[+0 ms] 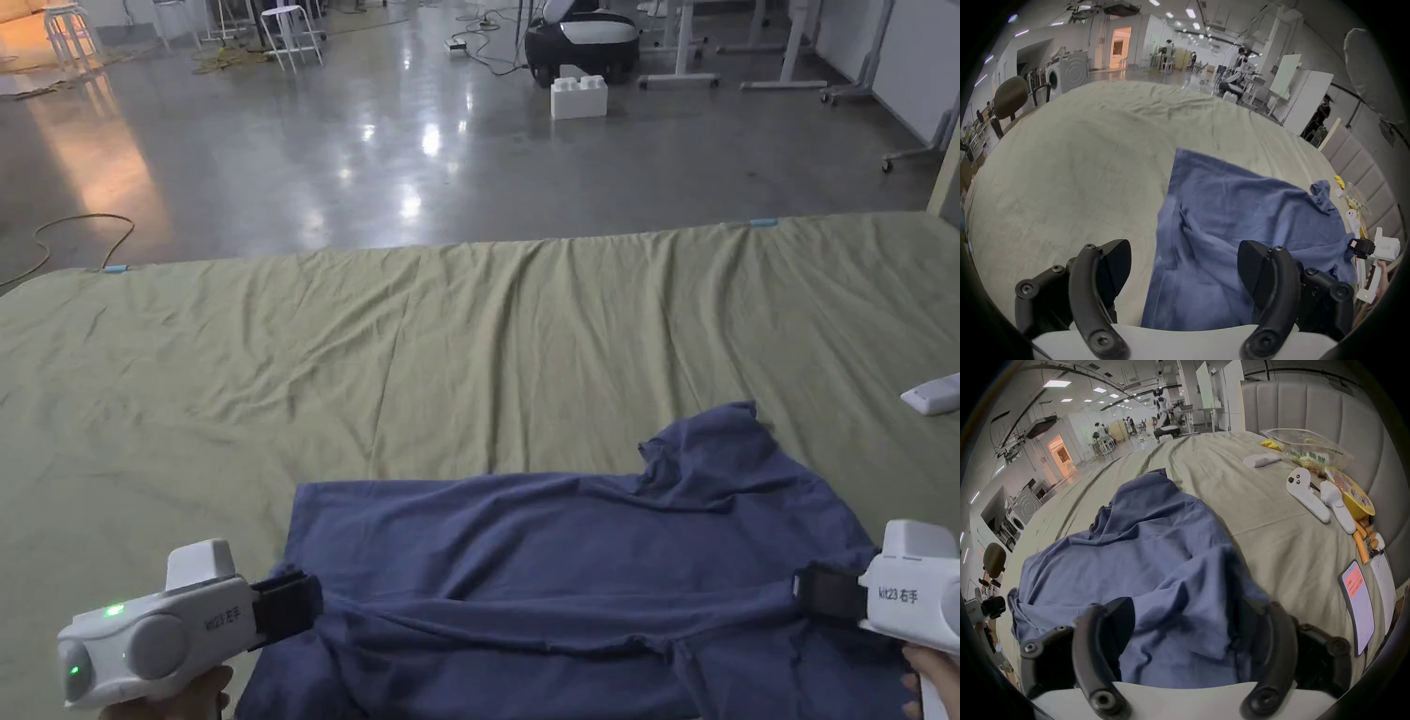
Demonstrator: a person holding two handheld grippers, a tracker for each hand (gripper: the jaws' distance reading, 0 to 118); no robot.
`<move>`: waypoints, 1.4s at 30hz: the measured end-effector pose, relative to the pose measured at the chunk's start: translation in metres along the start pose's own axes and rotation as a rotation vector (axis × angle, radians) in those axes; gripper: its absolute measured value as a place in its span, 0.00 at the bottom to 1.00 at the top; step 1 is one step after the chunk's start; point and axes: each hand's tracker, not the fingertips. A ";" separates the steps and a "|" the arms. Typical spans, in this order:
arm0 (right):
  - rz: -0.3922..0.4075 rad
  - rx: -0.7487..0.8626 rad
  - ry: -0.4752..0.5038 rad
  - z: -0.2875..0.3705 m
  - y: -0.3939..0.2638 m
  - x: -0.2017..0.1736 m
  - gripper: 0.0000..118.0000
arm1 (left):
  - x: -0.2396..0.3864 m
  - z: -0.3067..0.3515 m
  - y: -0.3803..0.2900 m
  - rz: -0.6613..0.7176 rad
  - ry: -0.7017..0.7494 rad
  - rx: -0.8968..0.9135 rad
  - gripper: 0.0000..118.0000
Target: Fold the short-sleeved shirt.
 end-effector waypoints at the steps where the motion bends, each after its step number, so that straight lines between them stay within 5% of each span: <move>1: 0.000 0.022 0.008 -0.007 0.001 0.011 0.69 | 0.000 0.013 0.001 -0.016 -0.017 0.031 0.76; 8: -0.015 0.343 0.139 0.118 -0.008 0.029 0.68 | 0.010 0.152 -0.010 -0.171 -0.096 0.334 0.76; 12: 0.060 0.507 0.211 0.206 -0.032 0.009 0.68 | 0.026 0.236 -0.035 -0.203 -0.111 0.521 0.76; 19: 0.200 0.705 0.156 0.288 -0.088 -0.032 0.67 | 0.057 0.306 -0.089 -0.348 -0.063 0.657 0.70; 22: 0.238 0.716 0.122 0.301 -0.105 -0.045 0.53 | 0.072 0.317 -0.101 -0.400 0.033 0.669 0.47; 24: 0.261 0.743 0.119 0.307 -0.114 -0.054 0.21 | 0.079 0.326 -0.108 -0.404 0.010 0.690 0.22; 26: 0.266 0.742 0.118 0.309 -0.119 -0.052 0.08 | 0.086 0.334 -0.109 -0.385 0.018 0.692 0.00; 28: 0.258 0.732 0.131 0.311 -0.119 -0.056 0.01 | 0.086 0.339 -0.111 -0.376 0.013 0.696 0.00; 42: 0.195 0.711 0.170 0.309 -0.111 -0.053 0.00 | 0.077 0.336 -0.110 -0.314 -0.085 0.666 0.00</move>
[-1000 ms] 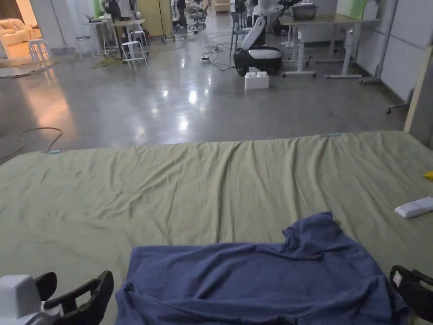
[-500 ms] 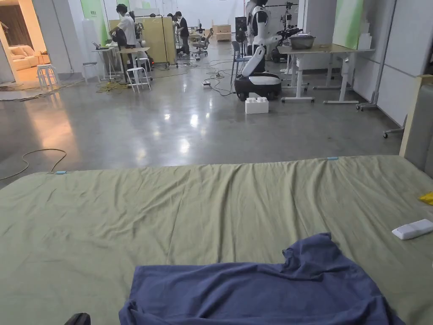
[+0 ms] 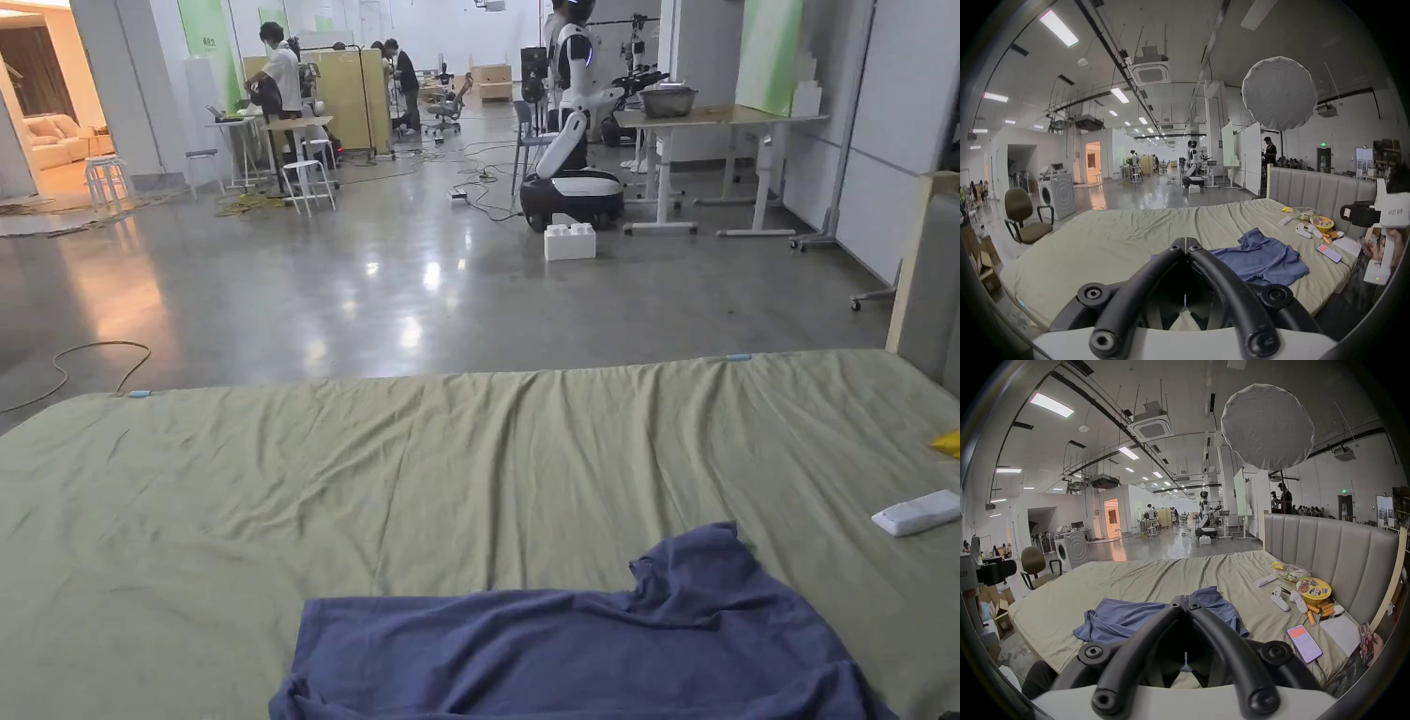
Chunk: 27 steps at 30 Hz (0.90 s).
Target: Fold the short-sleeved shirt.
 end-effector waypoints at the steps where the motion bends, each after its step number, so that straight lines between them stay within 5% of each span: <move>1: -0.004 -0.006 -0.002 -0.001 0.000 0.001 0.00 | -0.003 -0.002 -0.001 0.025 -0.005 -0.013 0.00; 10: -0.041 -0.046 0.006 -0.010 -0.010 0.005 0.00 | -0.023 -0.035 -0.020 0.148 -0.027 -0.162 0.03; 11: -0.044 -0.056 0.007 -0.010 -0.012 0.005 0.00 | -0.031 -0.046 -0.028 0.210 -0.042 -0.214 0.14; 13: -0.043 -0.083 0.017 -0.012 -0.017 0.007 0.00 | -0.045 -0.073 -0.046 0.288 -0.063 -0.301 0.53; 14: -0.039 -0.093 0.019 -0.013 -0.019 0.007 0.00 | -0.053 -0.089 -0.059 0.320 -0.074 -0.333 0.60; 23: -0.052 -0.204 -0.018 -0.013 -0.046 0.021 0.00 | -0.090 -0.246 -0.182 0.384 0.053 -0.638 0.57; 27: -0.087 -0.253 -0.056 -0.018 -0.056 0.028 0.00 | -0.085 -0.281 -0.219 0.358 0.123 -0.770 0.26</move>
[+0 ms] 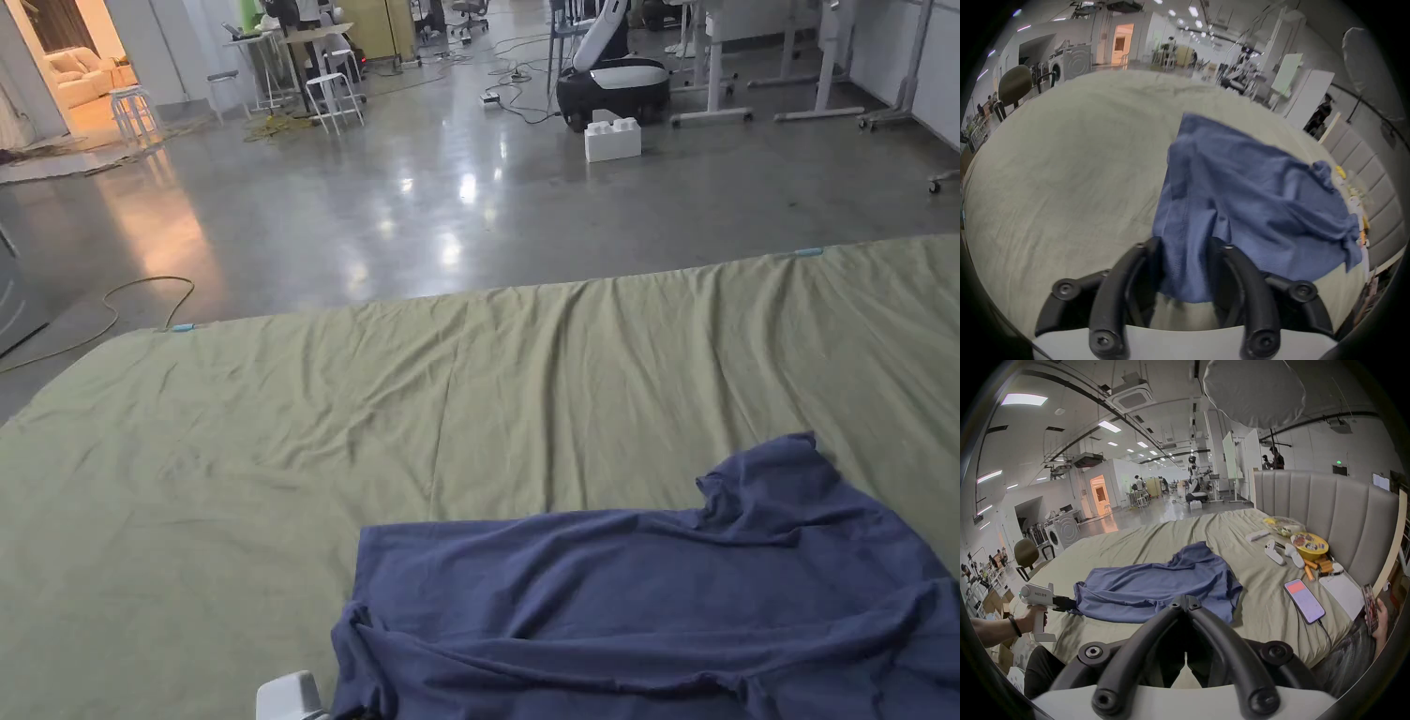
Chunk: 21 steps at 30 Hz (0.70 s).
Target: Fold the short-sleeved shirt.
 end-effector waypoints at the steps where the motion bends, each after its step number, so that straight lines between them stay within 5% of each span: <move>1: 0.000 -0.006 -0.004 -0.002 -0.002 0.001 0.00 | 0.004 0.004 -0.003 -0.035 0.009 0.051 0.16; 7: -0.005 -0.081 -0.025 -0.041 -0.003 0.011 0.00 | 0.037 -0.003 -0.001 -0.217 0.084 -0.019 0.08; 10: -0.109 -0.146 -0.088 -0.098 -0.002 0.033 0.05 | 0.044 -0.010 0.002 -0.347 0.093 -0.057 0.08; 11: -0.138 -0.154 -0.085 -0.123 -0.005 0.044 0.18 | 0.043 -0.009 0.005 -0.356 0.090 -0.071 0.08; 12: -0.163 -0.181 -0.103 -0.147 -0.007 0.056 0.47 | 0.042 -0.009 0.007 -0.338 0.085 -0.071 0.08; 13: -0.169 -0.223 -0.143 -0.174 -0.010 0.064 0.67 | 0.038 -0.009 0.008 -0.324 0.078 -0.075 0.08; 14: -0.182 -0.242 -0.171 -0.197 -0.015 0.071 0.72 | 0.036 -0.009 0.008 -0.304 0.075 -0.071 0.08; 18: -0.217 -0.343 -0.204 -0.266 -0.033 0.090 0.68 | 0.038 -0.007 0.004 -0.304 0.076 -0.065 0.08; 21: -0.107 -0.476 -0.289 -0.289 -0.056 0.083 0.60 | 0.039 -0.010 0.001 -0.321 0.090 -0.053 0.08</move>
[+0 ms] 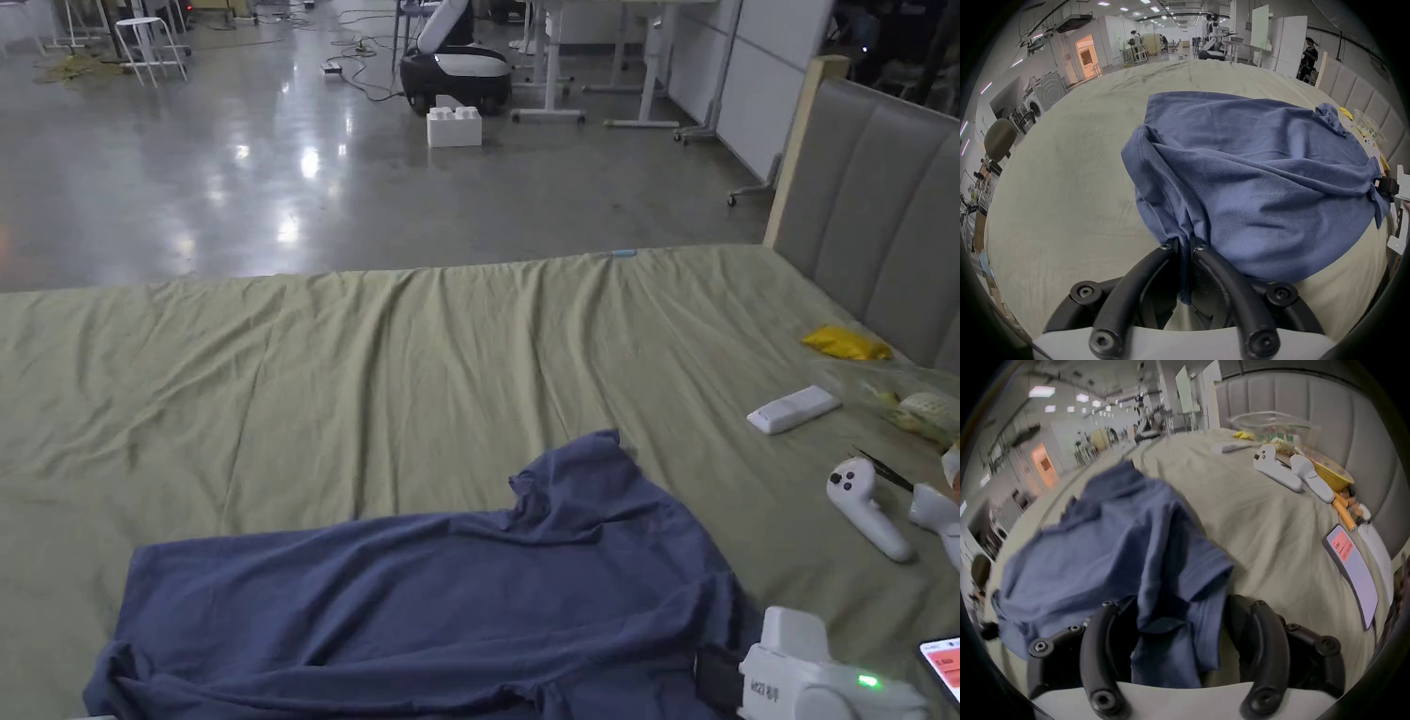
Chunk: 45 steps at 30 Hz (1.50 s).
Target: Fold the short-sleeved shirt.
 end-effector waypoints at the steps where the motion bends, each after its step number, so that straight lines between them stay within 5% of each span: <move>1: 0.063 0.134 0.004 0.015 -0.005 -0.007 0.50 | 0.001 0.000 -0.001 0.003 -0.006 -0.005 0.08; 3: 0.095 0.149 0.005 0.029 -0.014 -0.020 0.14 | 0.001 0.000 -0.004 0.001 0.000 0.004 0.08; 5: 0.101 0.134 0.030 0.028 -0.015 -0.022 0.10 | 0.003 0.003 -0.005 0.005 0.001 0.014 0.08; 8: 0.006 0.096 0.069 0.029 -0.001 -0.011 0.08 | -0.021 0.007 0.008 0.099 -0.100 -0.040 0.06; 12: 0.132 0.182 -0.065 0.067 0.007 -0.022 0.08 | -0.052 0.052 0.013 0.294 -0.184 0.094 0.05; 16: 0.037 0.214 -0.024 0.102 0.001 -0.020 0.08 | -0.048 0.098 0.002 0.216 -0.216 0.127 0.05; 23: 0.036 0.189 -0.016 0.165 -0.048 0.009 0.08 | -0.060 0.160 -0.067 0.227 -0.197 0.116 0.05; 29: 0.056 0.093 -0.003 0.166 -0.101 0.016 0.08 | -0.054 0.145 -0.110 0.207 -0.183 0.055 0.06; 31: 0.077 0.098 0.060 0.154 -0.110 0.018 0.17 | -0.053 0.135 -0.113 0.223 -0.151 0.047 0.30; 33: 0.107 0.076 0.103 0.146 -0.117 0.020 0.66 | -0.052 0.133 -0.117 0.197 -0.079 0.062 0.67; 34: 0.104 0.056 0.088 0.146 -0.118 0.021 0.70 | -0.052 0.137 -0.118 0.189 -0.056 0.079 0.72; 39: 0.039 0.190 0.165 0.185 -0.117 0.034 0.67 | -0.043 0.206 -0.109 0.115 0.019 0.366 0.72; 45: 0.083 0.488 0.306 0.266 -0.098 0.021 0.66 | -0.019 0.298 -0.097 0.061 0.024 0.716 0.77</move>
